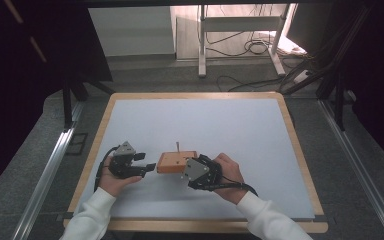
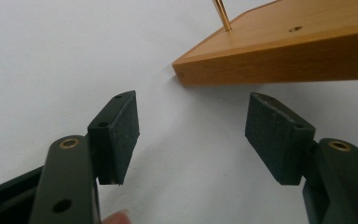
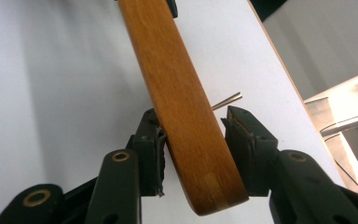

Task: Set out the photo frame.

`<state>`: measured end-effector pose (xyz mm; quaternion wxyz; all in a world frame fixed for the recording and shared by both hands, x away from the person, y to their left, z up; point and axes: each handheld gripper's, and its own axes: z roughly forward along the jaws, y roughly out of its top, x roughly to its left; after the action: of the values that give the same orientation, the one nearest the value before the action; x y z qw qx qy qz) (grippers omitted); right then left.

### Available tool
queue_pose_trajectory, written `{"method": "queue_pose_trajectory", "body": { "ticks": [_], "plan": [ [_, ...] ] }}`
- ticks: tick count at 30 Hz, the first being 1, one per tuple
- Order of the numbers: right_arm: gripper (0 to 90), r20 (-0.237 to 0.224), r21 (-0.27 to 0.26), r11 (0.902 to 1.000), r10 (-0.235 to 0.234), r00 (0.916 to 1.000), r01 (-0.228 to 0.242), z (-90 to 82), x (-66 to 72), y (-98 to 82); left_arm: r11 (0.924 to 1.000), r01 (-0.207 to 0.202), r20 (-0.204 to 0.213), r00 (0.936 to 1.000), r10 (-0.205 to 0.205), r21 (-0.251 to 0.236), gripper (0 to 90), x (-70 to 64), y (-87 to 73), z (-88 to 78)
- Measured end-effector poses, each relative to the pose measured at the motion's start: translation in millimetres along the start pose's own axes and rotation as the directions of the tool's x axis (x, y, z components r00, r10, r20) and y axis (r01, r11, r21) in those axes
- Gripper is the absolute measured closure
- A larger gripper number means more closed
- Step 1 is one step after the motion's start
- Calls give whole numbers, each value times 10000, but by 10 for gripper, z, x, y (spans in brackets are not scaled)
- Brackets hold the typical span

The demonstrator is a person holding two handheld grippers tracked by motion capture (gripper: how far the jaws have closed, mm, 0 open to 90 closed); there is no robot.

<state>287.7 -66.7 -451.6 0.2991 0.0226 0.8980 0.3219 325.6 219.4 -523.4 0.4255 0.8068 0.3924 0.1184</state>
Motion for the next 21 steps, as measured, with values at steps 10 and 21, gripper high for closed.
{"method": "queue_pose_trajectory", "body": {
  "ticks": [10,21],
  "plan": [
    [636,-402,-244,9995,-188,9990,178,42,-126,75,10000,3,13,10000,-3,35,348,4,-3,8],
    [677,-503,-632,9975,-334,9982,302,113,-257,159,10000,30,15,10000,-30,30,347,13,-6,9]
  ]
}}
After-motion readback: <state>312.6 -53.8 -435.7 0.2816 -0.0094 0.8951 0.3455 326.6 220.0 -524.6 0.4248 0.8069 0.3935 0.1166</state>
